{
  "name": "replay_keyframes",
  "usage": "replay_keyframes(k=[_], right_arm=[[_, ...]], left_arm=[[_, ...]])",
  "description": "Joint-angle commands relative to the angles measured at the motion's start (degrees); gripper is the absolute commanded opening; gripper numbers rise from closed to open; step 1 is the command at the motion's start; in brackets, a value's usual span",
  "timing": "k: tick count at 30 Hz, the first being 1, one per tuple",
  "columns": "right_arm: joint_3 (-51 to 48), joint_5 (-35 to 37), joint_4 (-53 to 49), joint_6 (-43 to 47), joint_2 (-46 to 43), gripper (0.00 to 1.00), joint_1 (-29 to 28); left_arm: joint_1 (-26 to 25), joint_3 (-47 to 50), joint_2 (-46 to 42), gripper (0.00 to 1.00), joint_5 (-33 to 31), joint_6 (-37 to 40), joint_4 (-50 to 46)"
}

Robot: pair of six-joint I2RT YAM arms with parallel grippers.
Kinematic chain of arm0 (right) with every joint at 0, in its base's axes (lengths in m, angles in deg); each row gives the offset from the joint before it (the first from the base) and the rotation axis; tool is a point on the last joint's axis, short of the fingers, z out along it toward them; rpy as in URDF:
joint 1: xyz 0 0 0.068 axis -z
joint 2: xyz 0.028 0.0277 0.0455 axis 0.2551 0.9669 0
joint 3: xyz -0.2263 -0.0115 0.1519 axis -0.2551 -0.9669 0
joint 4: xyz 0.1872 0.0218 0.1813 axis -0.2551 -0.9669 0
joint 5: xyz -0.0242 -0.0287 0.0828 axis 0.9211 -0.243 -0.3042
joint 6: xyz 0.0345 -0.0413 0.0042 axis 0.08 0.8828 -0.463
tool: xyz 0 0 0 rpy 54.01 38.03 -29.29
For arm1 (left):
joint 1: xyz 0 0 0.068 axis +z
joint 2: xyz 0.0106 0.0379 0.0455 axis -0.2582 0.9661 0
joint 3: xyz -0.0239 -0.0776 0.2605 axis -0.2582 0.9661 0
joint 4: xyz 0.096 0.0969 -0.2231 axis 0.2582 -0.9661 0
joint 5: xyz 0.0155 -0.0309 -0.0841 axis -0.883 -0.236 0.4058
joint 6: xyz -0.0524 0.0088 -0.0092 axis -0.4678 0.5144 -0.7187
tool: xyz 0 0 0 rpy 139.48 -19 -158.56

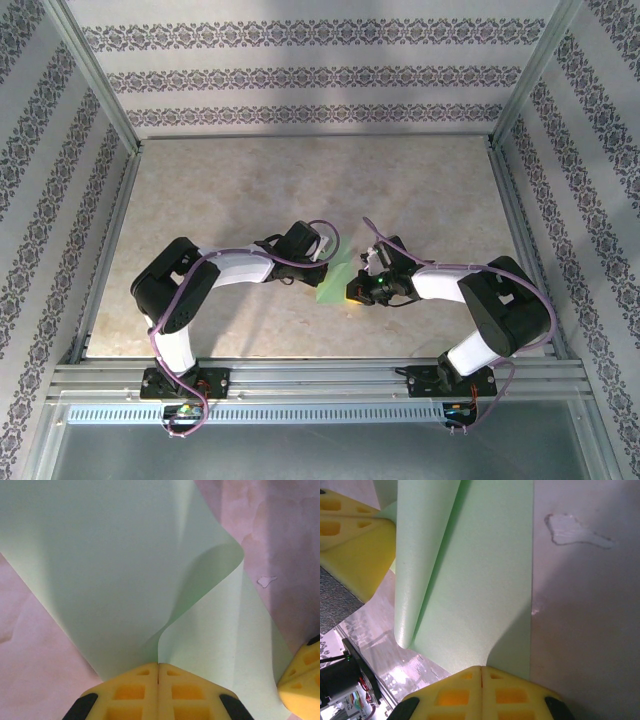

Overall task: Fold a paper plane with a square sheet of paper (fold left side to right side)
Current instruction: Fold the triangle a second time at the center of the table.

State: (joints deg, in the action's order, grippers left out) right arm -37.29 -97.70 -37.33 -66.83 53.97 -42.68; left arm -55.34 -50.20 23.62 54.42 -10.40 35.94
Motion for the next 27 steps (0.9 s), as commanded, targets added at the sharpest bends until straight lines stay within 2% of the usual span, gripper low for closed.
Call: replay_keyframes(k=[1,13,21,27], right_arm=[[-0.94,3.67,-5.07,1.43,1.96,0.00,-0.49],[1.31,-0.57,-2.94,-2.92,-8.04,0.00,1.27],[5.06,0.60,6.61,-7.91,-2.62,0.00,-0.22],[7.14,1.19,8.19,-7.80,1.69,0.00,-0.47]], left_arm=[[0.74,-0.60,1.13,0.00,0.17,1.06,1.05],[0.65,0.44,1.21,0.00,0.01,1.06,0.81],[0.58,0.74,1.25,0.00,-0.06,0.79,1.26],[0.57,0.66,1.16,0.00,-0.22,1.06,0.94]])
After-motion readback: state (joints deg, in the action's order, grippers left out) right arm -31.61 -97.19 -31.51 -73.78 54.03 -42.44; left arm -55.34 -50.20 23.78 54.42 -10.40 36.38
